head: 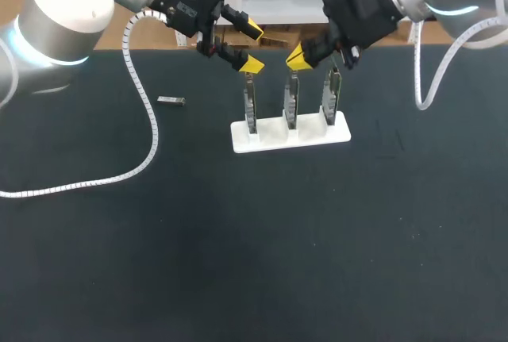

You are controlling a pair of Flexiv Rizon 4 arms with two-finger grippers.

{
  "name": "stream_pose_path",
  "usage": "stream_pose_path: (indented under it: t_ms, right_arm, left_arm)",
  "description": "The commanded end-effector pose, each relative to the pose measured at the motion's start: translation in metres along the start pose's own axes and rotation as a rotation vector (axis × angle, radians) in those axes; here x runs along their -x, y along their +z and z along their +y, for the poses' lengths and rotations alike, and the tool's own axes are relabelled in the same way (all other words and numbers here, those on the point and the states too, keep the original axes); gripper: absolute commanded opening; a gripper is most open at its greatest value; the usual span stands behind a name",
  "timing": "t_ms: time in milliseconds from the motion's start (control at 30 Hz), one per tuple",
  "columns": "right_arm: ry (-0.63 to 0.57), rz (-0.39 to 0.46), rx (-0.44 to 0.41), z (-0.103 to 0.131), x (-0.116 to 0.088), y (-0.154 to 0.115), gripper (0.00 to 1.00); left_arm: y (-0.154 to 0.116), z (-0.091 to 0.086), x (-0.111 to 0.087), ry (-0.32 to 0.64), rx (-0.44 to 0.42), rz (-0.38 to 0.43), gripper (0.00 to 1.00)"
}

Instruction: Pick up the optical module with the left hand, and insert it into the network port with the right hand.

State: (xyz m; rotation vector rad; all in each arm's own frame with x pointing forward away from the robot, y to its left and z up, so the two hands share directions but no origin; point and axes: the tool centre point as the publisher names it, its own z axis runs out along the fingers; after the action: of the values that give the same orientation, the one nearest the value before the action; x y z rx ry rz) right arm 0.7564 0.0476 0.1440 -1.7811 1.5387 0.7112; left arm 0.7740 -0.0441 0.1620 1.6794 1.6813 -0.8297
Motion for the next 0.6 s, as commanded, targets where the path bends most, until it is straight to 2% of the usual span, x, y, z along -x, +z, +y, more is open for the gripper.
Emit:
stream_pose_path:
  t_ms: [33,600]
  right_arm:
    - [0.001,-0.005,0.006,-0.0012,-0.0037,0.0025,0.00]
    - [-0.007,-0.036,0.003,-0.0012,-0.0077,0.0060,0.00]
  left_arm:
    - [-0.0001,-0.0004,0.0004,-0.001,0.001,0.003,1.00]
    - [-0.0001,-0.0004,0.0004,-0.001,0.001,0.003,1.00]
